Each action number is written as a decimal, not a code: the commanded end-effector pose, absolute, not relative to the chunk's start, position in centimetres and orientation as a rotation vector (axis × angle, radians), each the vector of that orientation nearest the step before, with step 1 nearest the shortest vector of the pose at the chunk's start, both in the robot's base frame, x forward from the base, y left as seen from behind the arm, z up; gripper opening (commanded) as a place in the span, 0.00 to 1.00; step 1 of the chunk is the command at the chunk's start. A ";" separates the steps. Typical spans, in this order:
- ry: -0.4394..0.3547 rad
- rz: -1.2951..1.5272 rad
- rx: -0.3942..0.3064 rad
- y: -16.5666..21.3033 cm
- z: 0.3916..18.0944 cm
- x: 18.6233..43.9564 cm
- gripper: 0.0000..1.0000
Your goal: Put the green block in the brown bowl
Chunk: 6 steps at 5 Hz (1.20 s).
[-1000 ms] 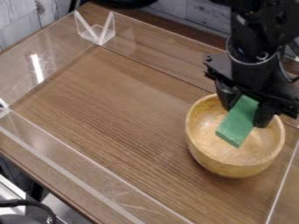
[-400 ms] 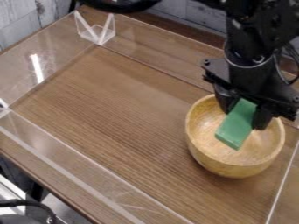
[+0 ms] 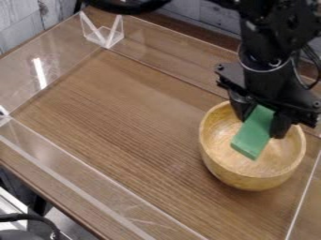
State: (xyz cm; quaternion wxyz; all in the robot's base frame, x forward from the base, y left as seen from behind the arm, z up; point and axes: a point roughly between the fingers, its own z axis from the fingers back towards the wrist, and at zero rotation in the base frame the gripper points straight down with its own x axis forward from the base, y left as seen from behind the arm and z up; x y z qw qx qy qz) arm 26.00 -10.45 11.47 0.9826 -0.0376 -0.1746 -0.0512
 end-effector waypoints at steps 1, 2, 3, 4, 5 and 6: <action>-0.381 -0.088 -0.093 -10.4 12.2 26.5 0.00; -0.379 -0.081 -0.098 -10.3 12.1 26.5 0.00; -0.378 -0.078 -0.101 -10.2 11.9 26.5 1.00; -0.370 -0.072 -0.107 -9.9 12.0 26.6 1.00; -0.362 -0.066 -0.115 -9.6 12.1 26.7 1.00; -0.356 -0.060 -0.122 -9.2 12.3 26.8 1.00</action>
